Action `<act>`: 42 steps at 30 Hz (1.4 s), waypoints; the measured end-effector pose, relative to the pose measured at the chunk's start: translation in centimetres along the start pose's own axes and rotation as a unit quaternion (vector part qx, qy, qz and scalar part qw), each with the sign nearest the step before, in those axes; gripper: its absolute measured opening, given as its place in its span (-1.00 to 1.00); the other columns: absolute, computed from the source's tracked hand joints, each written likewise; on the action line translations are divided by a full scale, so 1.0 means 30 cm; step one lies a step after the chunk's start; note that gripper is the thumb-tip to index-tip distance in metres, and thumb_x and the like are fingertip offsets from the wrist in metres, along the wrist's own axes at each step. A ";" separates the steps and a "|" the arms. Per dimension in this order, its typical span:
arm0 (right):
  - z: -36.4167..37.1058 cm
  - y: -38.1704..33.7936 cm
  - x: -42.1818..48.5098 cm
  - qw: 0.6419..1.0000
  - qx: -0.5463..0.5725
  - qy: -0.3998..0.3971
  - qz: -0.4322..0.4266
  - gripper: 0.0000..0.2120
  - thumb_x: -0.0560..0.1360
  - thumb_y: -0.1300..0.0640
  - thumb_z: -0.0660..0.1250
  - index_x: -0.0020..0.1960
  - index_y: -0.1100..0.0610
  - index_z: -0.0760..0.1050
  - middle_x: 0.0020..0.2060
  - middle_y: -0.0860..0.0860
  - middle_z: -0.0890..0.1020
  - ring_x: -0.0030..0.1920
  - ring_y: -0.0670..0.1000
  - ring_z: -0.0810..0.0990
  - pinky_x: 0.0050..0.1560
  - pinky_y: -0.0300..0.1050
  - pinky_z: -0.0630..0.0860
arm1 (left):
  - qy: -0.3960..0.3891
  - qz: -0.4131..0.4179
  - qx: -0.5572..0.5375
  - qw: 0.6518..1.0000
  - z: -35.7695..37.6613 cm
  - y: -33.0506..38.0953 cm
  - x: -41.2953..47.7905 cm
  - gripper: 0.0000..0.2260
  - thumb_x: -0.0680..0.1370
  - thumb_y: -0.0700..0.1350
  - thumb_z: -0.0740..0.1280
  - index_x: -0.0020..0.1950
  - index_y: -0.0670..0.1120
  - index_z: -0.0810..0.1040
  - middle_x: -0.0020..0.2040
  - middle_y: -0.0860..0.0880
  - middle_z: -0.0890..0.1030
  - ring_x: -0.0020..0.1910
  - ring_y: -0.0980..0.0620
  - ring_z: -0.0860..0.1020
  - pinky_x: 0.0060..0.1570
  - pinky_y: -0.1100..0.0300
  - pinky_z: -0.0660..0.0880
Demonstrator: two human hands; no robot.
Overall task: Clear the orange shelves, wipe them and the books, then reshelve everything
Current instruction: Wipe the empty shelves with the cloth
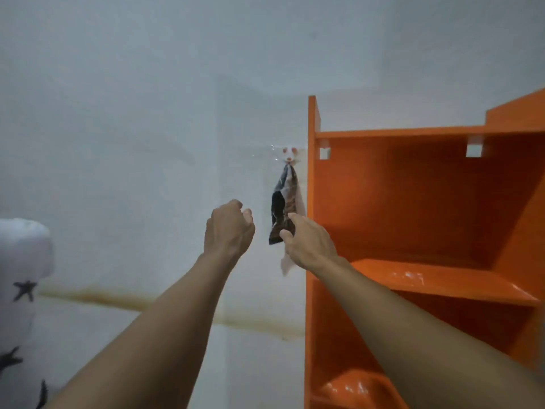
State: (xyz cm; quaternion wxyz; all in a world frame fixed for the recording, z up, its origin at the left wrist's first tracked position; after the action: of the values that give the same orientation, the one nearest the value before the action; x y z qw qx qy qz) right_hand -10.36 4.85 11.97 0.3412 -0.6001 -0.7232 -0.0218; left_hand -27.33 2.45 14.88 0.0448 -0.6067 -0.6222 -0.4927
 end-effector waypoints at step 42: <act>0.220 0.346 1.297 0.946 0.018 0.287 0.150 -0.89 0.46 0.13 0.42 -0.05 0.12 0.65 -0.07 0.09 0.70 -0.04 0.12 0.64 0.05 0.07 0.58 | -0.149 0.159 -0.218 0.951 1.041 -0.030 1.239 -0.81 0.44 -0.08 0.44 -0.17 -0.22 0.66 -0.15 -0.21 0.68 -0.14 -0.20 0.64 -0.13 -0.01 0.59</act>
State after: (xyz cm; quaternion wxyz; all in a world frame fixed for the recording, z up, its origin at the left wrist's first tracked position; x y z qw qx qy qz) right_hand -6.11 43.84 23.22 0.5449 -0.6637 -0.4961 -0.1284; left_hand -20.78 49.92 22.72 -0.1041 -0.7593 -0.3952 -0.5064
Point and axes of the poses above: each hand's wrist, its own x-axis towards the middle knuckle, its own z-axis out of the palm, y = z × x, the point moved 7 cm from there along x, towards the middle knuckle
